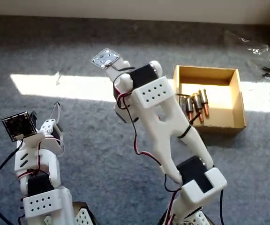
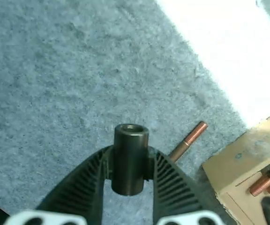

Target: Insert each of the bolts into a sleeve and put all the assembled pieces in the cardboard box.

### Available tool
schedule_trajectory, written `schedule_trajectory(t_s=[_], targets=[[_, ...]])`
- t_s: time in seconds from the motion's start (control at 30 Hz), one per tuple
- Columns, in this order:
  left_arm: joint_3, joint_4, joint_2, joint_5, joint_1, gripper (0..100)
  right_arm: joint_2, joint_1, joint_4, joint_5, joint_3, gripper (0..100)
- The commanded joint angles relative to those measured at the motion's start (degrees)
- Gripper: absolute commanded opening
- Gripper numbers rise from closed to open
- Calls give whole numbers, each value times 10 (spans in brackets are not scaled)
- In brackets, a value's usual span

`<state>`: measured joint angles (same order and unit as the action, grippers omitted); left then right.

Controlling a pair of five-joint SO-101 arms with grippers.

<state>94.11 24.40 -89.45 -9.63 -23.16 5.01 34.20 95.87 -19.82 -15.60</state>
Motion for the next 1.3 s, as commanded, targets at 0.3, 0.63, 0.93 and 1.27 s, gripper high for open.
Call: schedule_trajectory(t_s=[0.3, 0.63, 0.93, 1.27], targets=[[-3, -12, 0, 5, 11, 245, -167, 3, -250, 1, 336, 5], [-3, -12, 0, 5, 11, 245, -166, 3, -330, 1, 434, 6], [-3, -12, 0, 5, 11, 245, -166, 5, -411, 0, 501, 6], [-2, -9, 0, 49, 48, 245, -259, 2, -432, 0, 537, 5]])
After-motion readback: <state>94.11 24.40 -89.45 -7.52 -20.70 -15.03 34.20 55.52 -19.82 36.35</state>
